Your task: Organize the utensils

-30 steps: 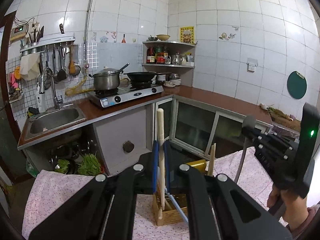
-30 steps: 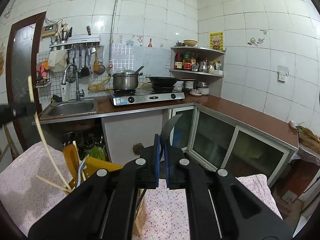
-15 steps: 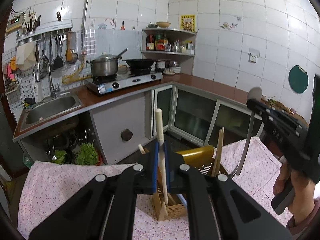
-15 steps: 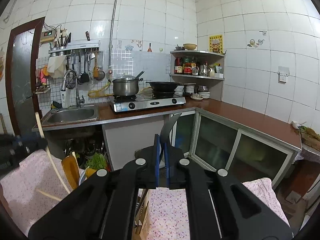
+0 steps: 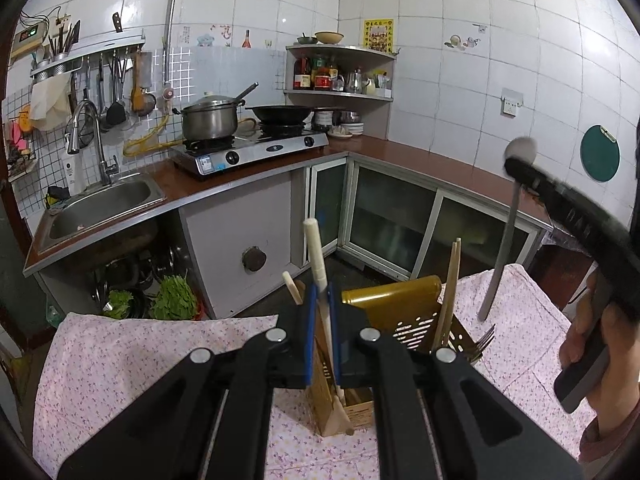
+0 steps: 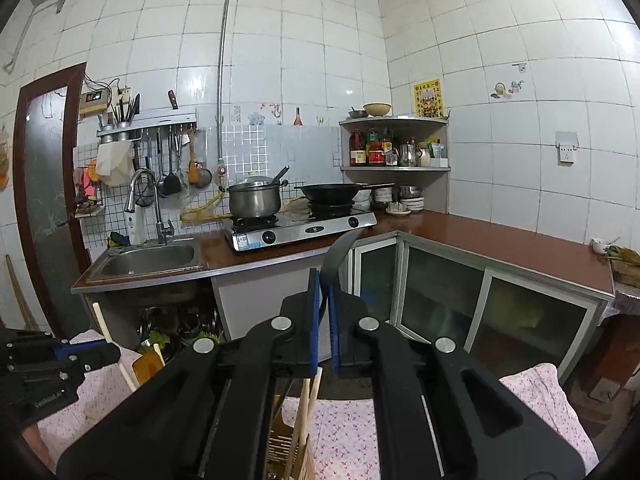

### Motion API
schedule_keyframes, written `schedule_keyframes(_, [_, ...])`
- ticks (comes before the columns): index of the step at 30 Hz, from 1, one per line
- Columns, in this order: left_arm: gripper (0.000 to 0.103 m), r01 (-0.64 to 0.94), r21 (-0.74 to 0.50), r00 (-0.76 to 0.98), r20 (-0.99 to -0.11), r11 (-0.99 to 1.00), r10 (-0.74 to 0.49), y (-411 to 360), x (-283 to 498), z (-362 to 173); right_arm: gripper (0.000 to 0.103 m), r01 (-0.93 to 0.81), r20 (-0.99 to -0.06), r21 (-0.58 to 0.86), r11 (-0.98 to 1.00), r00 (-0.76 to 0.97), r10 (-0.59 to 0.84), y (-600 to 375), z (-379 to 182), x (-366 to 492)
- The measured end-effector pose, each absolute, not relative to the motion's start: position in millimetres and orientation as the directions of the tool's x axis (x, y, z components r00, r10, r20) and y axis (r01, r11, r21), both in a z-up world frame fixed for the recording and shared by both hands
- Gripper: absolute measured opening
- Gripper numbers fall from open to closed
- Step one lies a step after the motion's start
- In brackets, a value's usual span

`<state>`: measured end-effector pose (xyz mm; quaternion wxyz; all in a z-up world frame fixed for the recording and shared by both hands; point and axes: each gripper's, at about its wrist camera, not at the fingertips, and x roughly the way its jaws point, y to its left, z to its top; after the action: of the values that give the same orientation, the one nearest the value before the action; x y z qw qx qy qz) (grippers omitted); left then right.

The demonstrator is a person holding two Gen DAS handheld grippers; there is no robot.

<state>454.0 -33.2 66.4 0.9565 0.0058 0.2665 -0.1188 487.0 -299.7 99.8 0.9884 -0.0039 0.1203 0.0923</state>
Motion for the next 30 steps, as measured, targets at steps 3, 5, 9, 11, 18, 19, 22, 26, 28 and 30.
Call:
schedule_keyframes(3, [0.008, 0.229, -0.046, 0.827, -0.518, 0.972, -0.219, -35.1, 455.1, 62.1, 0.005, -0.207, -0.285, -0.04, 0.978, 0.94, 0.187, -289.0, 78.0, 489.9])
schedule_keyframes(5, [0.007, 0.232, -0.054, 0.822, -0.522, 0.971, -0.226, -35.2, 455.7, 59.8, 0.005, -0.226, -0.314, -0.06, 0.972, 0.929, 0.197, -284.0, 63.1, 491.7])
schedule_keyframes(9, [0.007, 0.239, -0.089, 0.818, -0.518, 0.967, -0.25, -30.0, 456.0, 60.7, 0.005, -0.255, -0.354, -0.071, 0.964, 0.91, 0.215, -282.9, 40.9, 494.8])
schedule_keyframes(11, [0.007, 0.236, -0.114, 0.815, -0.517, 0.965, -0.26, -26.8, 456.8, 63.1, 0.006, -0.275, -0.375, -0.063, 0.959, 0.897, 0.233, -283.1, 36.1, 496.6])
schedule_keyframes(18, [0.008, 0.25, -0.185, 0.799, -0.515, 0.95, -0.311, -19.0, 455.1, 76.3, 0.021, -0.334, -0.403, 0.009, 0.943, 0.862, 0.309, -291.0, 39.6, 492.4])
schedule_keyframes(19, [0.008, 0.248, -0.188, 0.801, -0.513, 0.95, -0.31, -18.1, 453.3, 78.3, 0.021, -0.344, -0.403, 0.012, 0.939, 0.857, 0.32, -291.0, 40.9, 490.4])
schedule_keyframes(22, [0.017, 0.252, -0.196, 0.797, -0.514, 0.948, -0.318, -17.6, 449.5, 82.8, 0.021, -0.354, -0.407, 0.011, 0.935, 0.853, 0.328, -291.0, 42.6, 487.5])
schedule_keyframes(26, [0.061, 0.218, -0.15, 0.841, -0.472, 0.964, -0.263, -16.6, 431.4, 92.8, 0.021, -0.365, -0.412, 0.031, 0.93, 0.844, 0.345, -294.6, 46.3, 483.1])
schedule_keyframes(28, [0.061, 0.215, -0.142, 0.846, -0.467, 0.966, -0.257, -13.4, 423.7, 97.3, 0.021, -0.361, -0.416, 0.046, 0.931, 0.841, 0.347, -299.0, 47.6, 480.5])
schedule_keyframes(30, [0.07, 0.203, -0.138, 0.86, -0.449, 0.969, -0.244, -7.0, 415.1, 100.7, 0.021, -0.355, -0.42, 0.055, 0.933, 0.84, 0.344, -302.5, 48.9, 476.9])
